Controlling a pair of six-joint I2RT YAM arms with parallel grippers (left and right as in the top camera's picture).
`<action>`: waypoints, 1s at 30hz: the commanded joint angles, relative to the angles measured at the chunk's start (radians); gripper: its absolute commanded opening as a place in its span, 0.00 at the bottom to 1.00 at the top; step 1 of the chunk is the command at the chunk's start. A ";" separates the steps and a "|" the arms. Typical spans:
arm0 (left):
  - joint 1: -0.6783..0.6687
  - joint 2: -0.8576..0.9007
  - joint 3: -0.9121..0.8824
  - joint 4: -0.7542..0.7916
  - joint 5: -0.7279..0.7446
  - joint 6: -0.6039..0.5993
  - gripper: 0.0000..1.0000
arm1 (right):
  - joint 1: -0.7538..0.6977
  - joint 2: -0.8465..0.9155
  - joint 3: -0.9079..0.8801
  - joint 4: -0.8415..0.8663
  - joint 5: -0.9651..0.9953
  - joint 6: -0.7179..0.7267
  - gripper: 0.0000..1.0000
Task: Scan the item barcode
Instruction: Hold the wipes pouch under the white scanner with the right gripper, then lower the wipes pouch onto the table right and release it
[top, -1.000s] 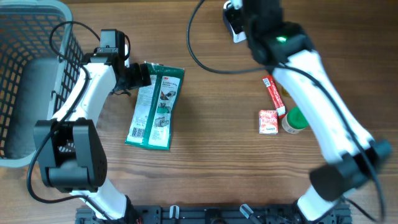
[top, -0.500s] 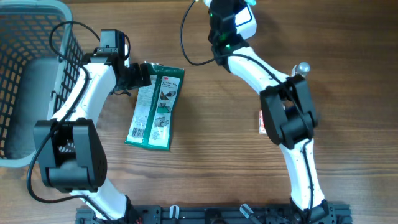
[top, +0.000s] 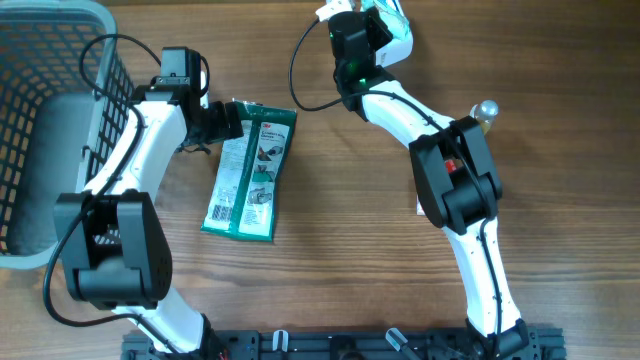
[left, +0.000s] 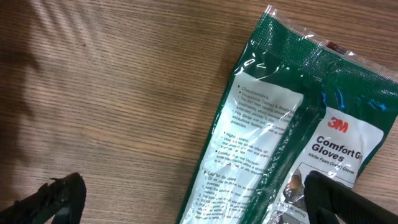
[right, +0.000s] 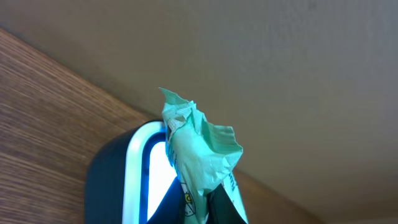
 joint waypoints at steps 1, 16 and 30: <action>0.006 -0.008 0.009 -0.001 -0.009 -0.009 1.00 | 0.006 0.012 0.011 -0.008 -0.066 0.137 0.04; 0.006 -0.008 0.009 -0.001 -0.009 -0.009 1.00 | 0.005 -0.455 0.011 -0.671 -0.120 0.531 0.04; 0.006 -0.008 0.009 -0.001 -0.009 -0.009 1.00 | 0.002 -0.455 -0.291 -1.339 -0.605 0.895 0.05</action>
